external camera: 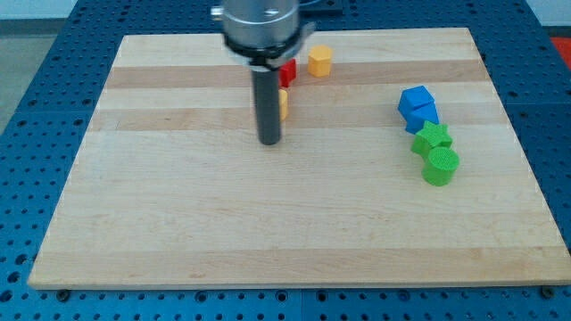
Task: Move the yellow heart left to the yellow hexagon
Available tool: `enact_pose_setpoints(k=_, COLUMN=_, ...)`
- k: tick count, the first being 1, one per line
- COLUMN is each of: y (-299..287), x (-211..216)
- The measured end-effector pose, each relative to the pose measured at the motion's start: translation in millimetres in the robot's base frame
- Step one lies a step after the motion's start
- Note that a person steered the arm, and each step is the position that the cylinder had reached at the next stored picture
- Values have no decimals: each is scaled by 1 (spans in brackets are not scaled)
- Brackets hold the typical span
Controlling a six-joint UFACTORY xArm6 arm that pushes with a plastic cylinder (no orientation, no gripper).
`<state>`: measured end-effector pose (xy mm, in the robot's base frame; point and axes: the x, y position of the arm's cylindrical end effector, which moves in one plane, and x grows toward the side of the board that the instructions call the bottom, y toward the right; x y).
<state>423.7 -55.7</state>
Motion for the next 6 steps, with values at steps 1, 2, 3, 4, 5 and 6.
enact_pose_setpoints(k=1, y=0, x=-16)
enact_pose_setpoints(k=2, y=24, x=-35)
enact_pose_setpoints(k=3, y=42, x=-61)
enact_pose_setpoints(k=4, y=56, x=-88)
enact_pose_setpoints(k=5, y=69, x=-118)
enact_pose_setpoints(k=6, y=71, x=-132)
